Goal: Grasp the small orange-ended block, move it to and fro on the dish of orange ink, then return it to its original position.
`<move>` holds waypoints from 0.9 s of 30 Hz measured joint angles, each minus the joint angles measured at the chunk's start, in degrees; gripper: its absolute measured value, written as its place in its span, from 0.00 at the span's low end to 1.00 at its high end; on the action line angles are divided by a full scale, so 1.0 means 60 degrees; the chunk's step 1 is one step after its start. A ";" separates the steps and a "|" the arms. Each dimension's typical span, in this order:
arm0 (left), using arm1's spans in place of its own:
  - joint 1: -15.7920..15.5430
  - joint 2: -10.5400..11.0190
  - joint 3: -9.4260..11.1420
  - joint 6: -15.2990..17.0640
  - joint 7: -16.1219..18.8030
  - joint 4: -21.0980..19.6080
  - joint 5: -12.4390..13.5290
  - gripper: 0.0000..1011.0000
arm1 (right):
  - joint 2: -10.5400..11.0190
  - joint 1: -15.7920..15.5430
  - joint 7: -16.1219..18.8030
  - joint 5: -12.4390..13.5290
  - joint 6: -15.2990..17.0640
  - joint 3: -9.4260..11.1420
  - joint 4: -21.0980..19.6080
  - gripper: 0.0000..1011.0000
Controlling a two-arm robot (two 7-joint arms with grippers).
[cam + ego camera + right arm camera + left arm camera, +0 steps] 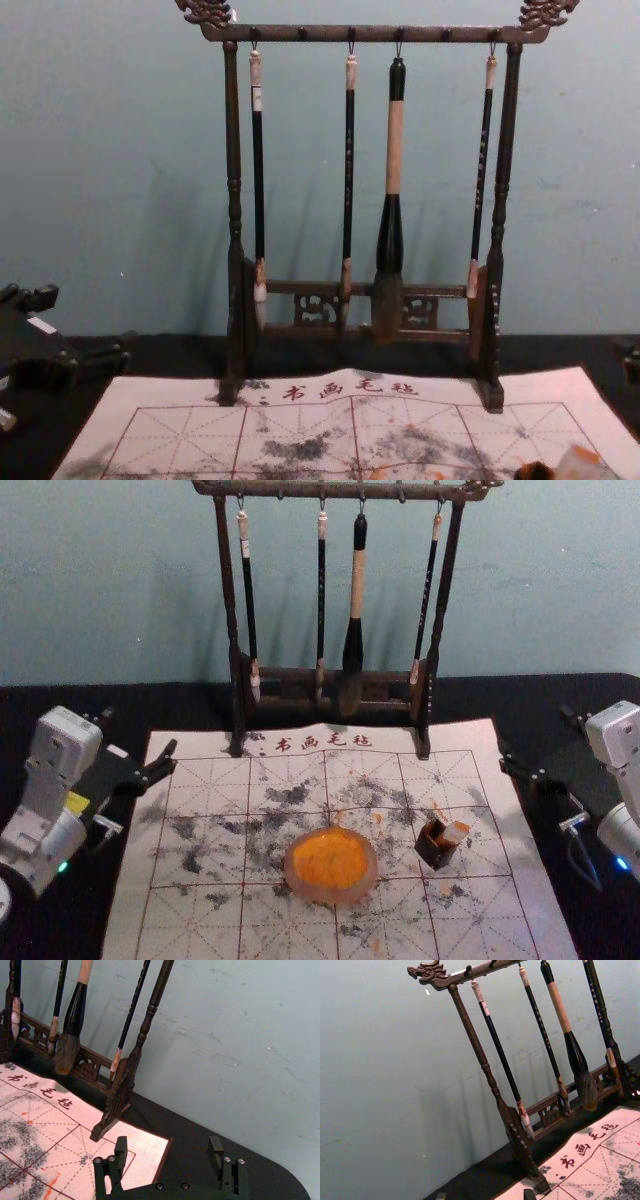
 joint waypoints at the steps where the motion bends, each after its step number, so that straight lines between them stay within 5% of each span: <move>1: 0.0001 0.0000 0.0000 0.0000 0.0001 0.0000 0.0000 0.99 | 0.0000 0.0000 0.0000 0.0000 -0.0001 0.0000 0.0000 0.99; 9: 0.0001 0.0000 0.0000 0.0000 0.0000 0.0000 0.0000 0.99 | -0.0004 -0.0013 0.0019 -0.0005 -0.0004 0.0032 -0.0007 0.99; 15: 0.0000 0.0000 0.0000 0.0000 0.0000 0.0000 0.0000 0.99 | 0.0153 -0.0245 0.0444 0.0228 -0.0229 0.0360 -0.0338 0.99; 27: 0.0001 0.0000 0.0000 0.0000 0.0001 0.0000 0.0000 0.99 | 0.1291 -0.1632 0.2218 0.1371 -0.0920 0.1136 -0.1759 0.99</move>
